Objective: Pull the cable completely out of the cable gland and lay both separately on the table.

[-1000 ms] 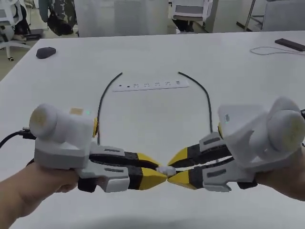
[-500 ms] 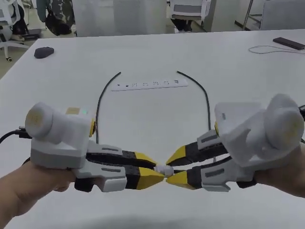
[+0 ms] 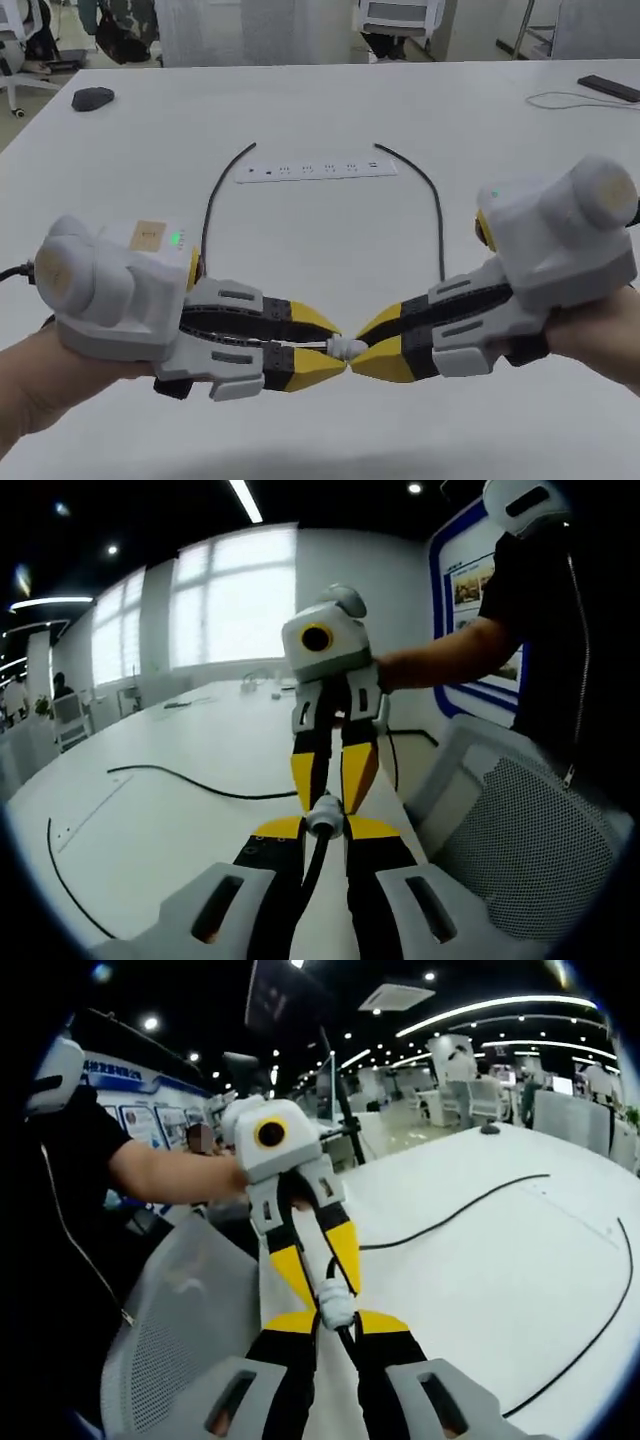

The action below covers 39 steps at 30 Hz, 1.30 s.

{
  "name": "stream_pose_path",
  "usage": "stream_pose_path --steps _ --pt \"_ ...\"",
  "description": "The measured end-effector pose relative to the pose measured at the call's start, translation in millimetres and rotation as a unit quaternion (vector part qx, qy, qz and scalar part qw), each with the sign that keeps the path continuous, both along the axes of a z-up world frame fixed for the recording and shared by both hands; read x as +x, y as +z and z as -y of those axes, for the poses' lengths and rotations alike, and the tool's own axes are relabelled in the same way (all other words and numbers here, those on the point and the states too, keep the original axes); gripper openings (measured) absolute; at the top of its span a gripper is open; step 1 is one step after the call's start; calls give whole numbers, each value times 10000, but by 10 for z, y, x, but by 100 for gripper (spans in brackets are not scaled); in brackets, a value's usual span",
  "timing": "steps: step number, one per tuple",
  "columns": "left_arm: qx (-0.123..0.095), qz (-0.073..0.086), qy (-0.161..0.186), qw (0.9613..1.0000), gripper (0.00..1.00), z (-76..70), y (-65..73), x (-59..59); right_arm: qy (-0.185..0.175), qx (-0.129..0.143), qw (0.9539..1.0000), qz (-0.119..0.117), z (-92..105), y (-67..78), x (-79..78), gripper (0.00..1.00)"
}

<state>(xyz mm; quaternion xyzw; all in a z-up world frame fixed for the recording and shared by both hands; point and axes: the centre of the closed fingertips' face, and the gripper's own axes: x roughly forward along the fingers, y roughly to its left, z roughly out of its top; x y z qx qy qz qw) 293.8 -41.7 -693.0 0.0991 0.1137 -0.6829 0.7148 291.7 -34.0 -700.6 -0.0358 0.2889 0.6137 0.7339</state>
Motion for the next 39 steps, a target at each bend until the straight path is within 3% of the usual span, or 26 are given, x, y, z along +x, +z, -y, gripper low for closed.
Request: stream_pose_path --steps 3,5,10,11,12,13,14,15,17,20,21,22,26,28,30,34,39 --pt "10 18 -8 10000 15 2 1 -2 2 -5 10000 -69 -14 -2 -21 9" --pt "18 -90 17 10000 15 1 -11 -1 58 -93 9999 56 -23 -8 -37 8" --pt "40 -454 196 9988 15 -1 -49 31 186 -431 9959 778 -21 -43 -14 8" --pt "48 -601 250 9979 15 -1 -61 34 216 -468 9946 904 -23 -45 -16 7" --pt "54 -919 412 9949 15 -10 -71 48 289 -544 9900 1268 -31 -41 -6 7" --pt "81 -1133 490 9923 15 -18 -76 54 319 -616 9860 1516 -36 -39 4 7" --pt "90 -1132 499 9923 15 -22 -78 68 343 -708 9821 1710 -41 -44 8 7" --pt "96 -1009 444 9939 15 -17 -81 68 417 -810 9779 1880 -44 -60 -2 7" --pt "157 -1131 494 9922 15 -24 -109 60 534 -995 9671 2278 -44 -86 3 7" --pt "185 -1238 580 9904 15 -29 -123 68 554 -1150 9580 2567 -48 -102 23 7" --pt "176 -1236 596 9904 15 -30 -123 72 542 -1157 9578 2577 -50 -106 24 7" --pt "146 -1213 633 9905 15 -31 -121 85 554 -1201 9543 2682 -45 -104 44 8" --pt "221 -1077 663 9917 15 -57 -156 98 403 -1335 9619 2349 20 -125 85 18" --pt "264 -1033 684 9919 15 -81 -171 108 415 -1378 9615 2340 80 -139 103 14" --pt "287 -1016 687 9920 15 -102 -175 112 438 -1617 9582 2317 168 -218 119 7" --pt "255 -997 688 9923 15 -98 -156 109 467 -1663 9592 2238 141 -266 101 6" --pt "288 -971 627 9929 15 -37 -167 64 525 -1724 9555 2334 78 -264 100 0"
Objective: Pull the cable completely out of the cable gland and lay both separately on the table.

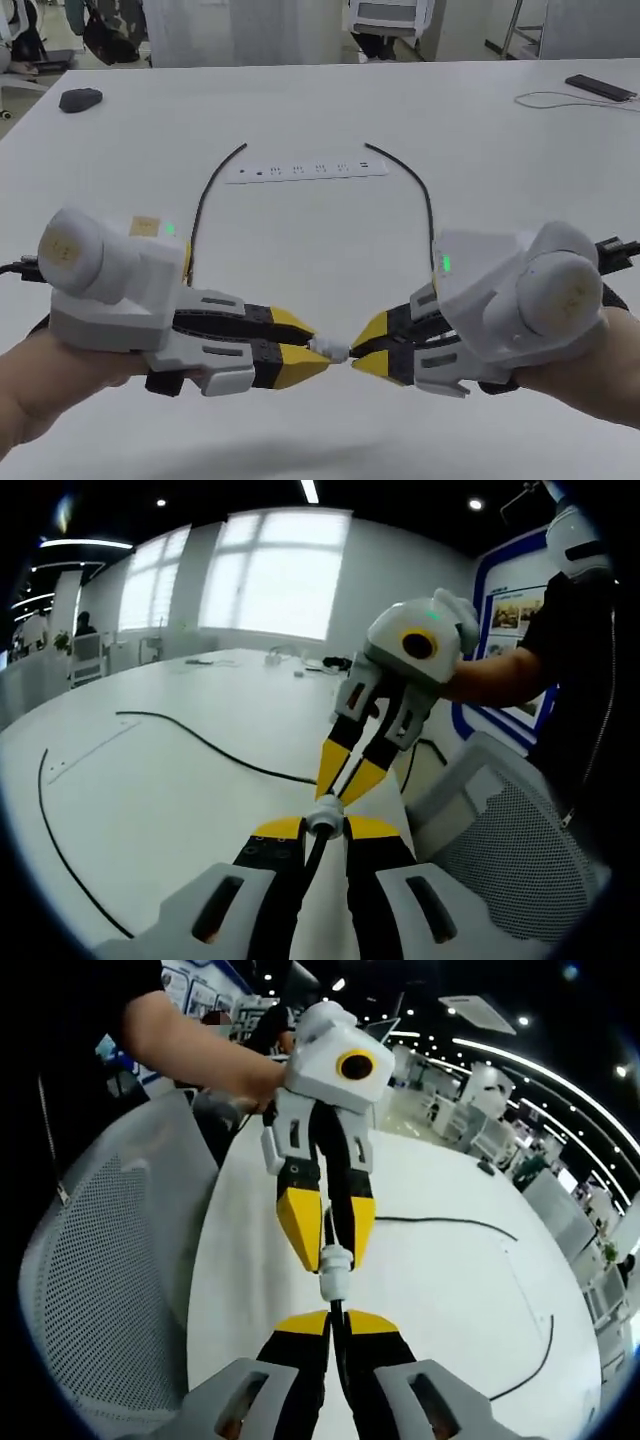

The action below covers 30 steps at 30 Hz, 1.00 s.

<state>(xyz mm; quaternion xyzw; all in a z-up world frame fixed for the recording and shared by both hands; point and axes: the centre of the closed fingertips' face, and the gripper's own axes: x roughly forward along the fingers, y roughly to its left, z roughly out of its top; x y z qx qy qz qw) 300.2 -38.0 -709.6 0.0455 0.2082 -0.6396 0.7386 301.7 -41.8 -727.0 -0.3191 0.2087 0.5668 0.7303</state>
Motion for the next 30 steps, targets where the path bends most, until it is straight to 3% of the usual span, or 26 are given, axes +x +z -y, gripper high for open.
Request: stream_pose_path --steps 1,2,3,5,8,12,17,20,22,25,28,30 --pt "4 11 -7 10000 15 8 -3 -7 -25 89 10000 -12 -34 23 -4 0" --pt "-6 24 -10 10000 15 15 4 -6 -23 9 10000 -43 -23 11 -24 0" --pt "38 34 18 10000 15 3 -9 5 101 -75 9998 160 -21 7 -17 0" --pt "40 0 59 10000 15 -1 -19 -3 56 -57 9998 159 -18 -9 -32 0" --pt "29 77 103 9999 15 5 -27 -22 -114 14 9999 117 14 -9 -12 0" --pt "37 185 204 9996 15 -37 -26 10 -329 -37 9994 93 152 -31 -2 0" --pt "-65 211 412 9989 15 -109 13 54 -991 -158 9949 120 497 -56 118 0" --pt "-100 236 540 9982 15 -159 36 83 -1598 -24 9872 6 762 -87 170 0" --pt "-72 132 653 9978 15 -198 28 100 -1934 -47 9811 22 939 -126 204 0" --pt "-147 170 749 9969 15 -274 43 108 -2541 71 9671 -104 1272 -218 214 0" --pt "-105 222 844 9961 15 -322 17 116 -2943 -113 9556 -121 1597 -349 200 0" --pt "-110 238 872 9958 15 -348 12 115 -3248 -137 9454 -222 1780 -437 178 0"
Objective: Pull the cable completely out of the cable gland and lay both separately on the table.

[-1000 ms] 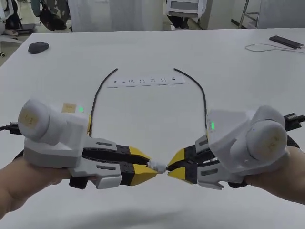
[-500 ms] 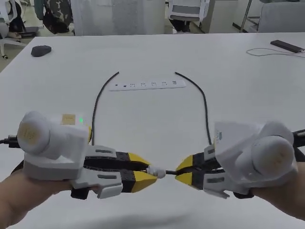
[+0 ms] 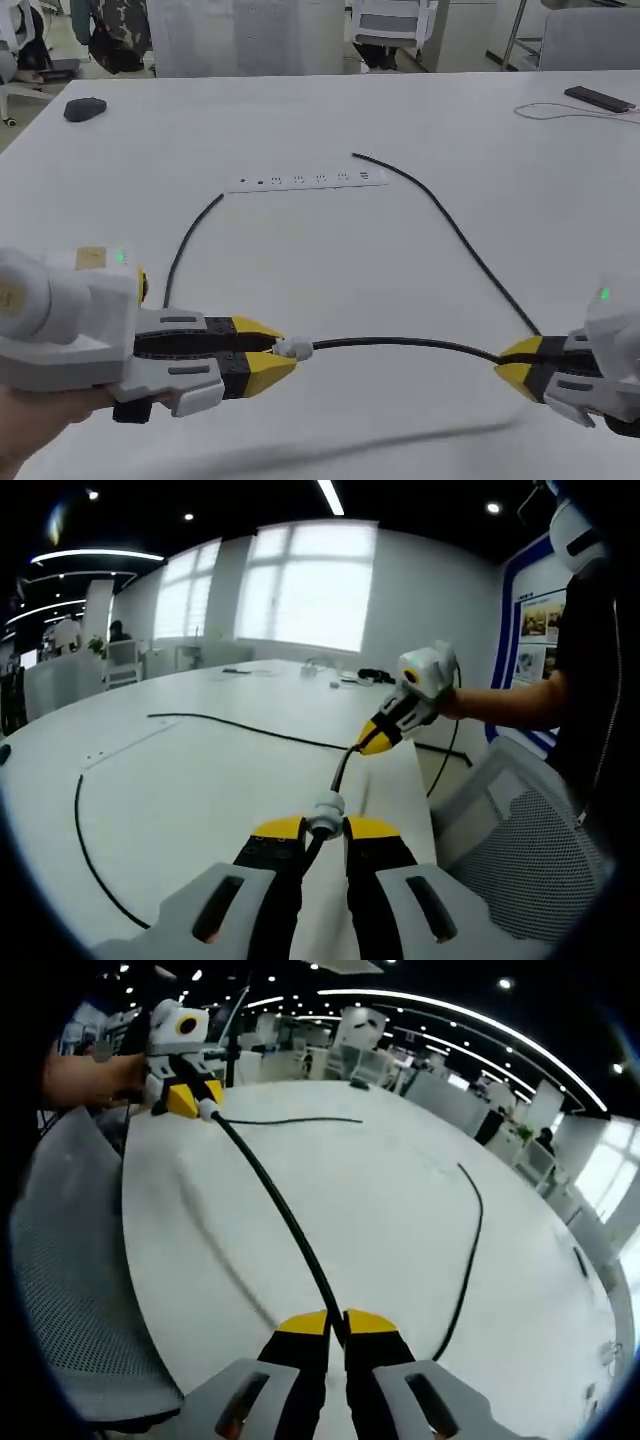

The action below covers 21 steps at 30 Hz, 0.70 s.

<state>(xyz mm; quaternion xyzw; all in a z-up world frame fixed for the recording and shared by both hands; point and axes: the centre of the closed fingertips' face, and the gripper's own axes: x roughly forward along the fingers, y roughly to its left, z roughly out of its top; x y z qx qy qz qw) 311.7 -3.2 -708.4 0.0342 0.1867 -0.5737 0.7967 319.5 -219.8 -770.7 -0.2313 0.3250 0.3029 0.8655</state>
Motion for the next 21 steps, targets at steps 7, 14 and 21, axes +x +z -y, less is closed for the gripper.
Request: stream_pose_path --steps 7,14,21 --pt "-98 -64 43 9999 15 33 19 7 -279 -126 9994 -163 217 -180 -55 0" --pt "-60 -17 22 10000 15 52 12 11 -214 -184 9990 -350 217 -183 -104 2" --pt "-19 11 31 10000 15 57 11 18 279 178 9993 -180 -208 118 -133 20"
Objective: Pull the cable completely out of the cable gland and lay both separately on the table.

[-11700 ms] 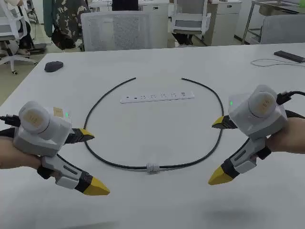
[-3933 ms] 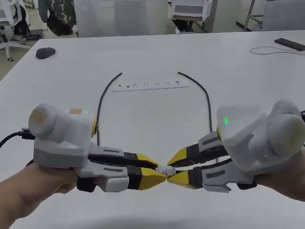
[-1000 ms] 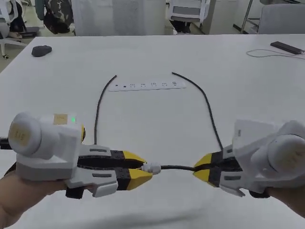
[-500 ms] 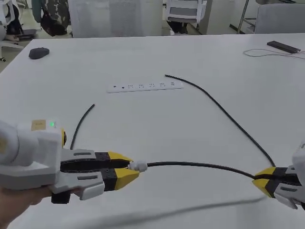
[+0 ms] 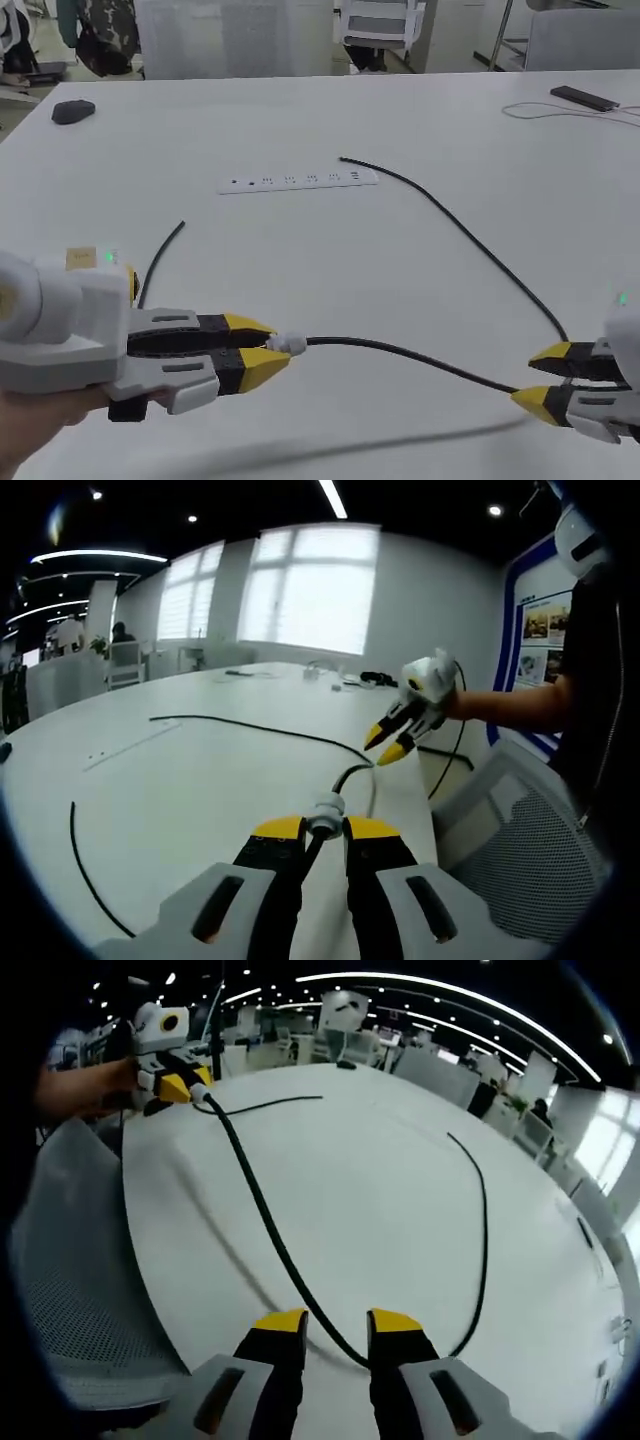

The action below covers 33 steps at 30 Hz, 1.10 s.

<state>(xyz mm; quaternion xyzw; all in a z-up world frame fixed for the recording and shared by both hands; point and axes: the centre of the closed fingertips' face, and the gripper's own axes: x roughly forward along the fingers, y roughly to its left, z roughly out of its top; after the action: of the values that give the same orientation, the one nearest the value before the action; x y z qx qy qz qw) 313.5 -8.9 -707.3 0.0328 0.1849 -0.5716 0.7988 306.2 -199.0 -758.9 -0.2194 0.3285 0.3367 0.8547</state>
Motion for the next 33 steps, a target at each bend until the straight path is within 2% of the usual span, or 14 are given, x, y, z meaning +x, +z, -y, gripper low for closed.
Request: stream_pose_path --steps 2,3,6,8,11,12,16,20,23,25,28,30,31,33 --pt "23 4 -37 10000 15 21 0 -13 361 259 9990 39 -336 153 -24 19" --pt "33 37 -94 9999 15 42 11 -31 390 279 9988 80 -390 184 -14 19" --pt "50 61 -143 9999 15 79 15 -37 1063 231 9937 279 -862 361 -3 18" --pt "104 141 -167 9997 15 90 10 -34 1486 151 9881 367 -1106 414 -5 16" --pt "173 155 -248 9994 15 102 -6 -51 1889 78 9809 450 -1373 425 8 12" --pt "207 150 -268 9993 15 103 -18 -53 1928 36 9800 488 -1435 413 24 12" --pt "267 189 -352 9988 15 124 -34 -89 2219 -81 9738 491 -1575 356 7 6" --pt "300 205 -399 9985 15 138 -47 -104 2332 -144 9714 424 -1627 323 -7 5" --pt "317 207 -456 9982 15 166 -57 -126 2427 -157 9691 418 -1656 324 -34 1" --pt "357 236 -471 9980 15 172 -71 -125 2508 -270 9666 452 -1667 306 -48 0" --pt "385 230 -509 9977 15 177 -73 -136 2546 -307 9655 446 -1658 297 -56 0" --pt "376 208 -574 9974 15 192 -70 -166 2664 -261 9625 448 -1689 306 -95 0" --pt "406 233 -580 9972 15 196 -75 -170 2729 -403 9599 488 -1665 291 -107 0" --pt "460 229 -617 9968 15 194 -96 -175 2793 -465 9578 502 -1669 271 -121 0"
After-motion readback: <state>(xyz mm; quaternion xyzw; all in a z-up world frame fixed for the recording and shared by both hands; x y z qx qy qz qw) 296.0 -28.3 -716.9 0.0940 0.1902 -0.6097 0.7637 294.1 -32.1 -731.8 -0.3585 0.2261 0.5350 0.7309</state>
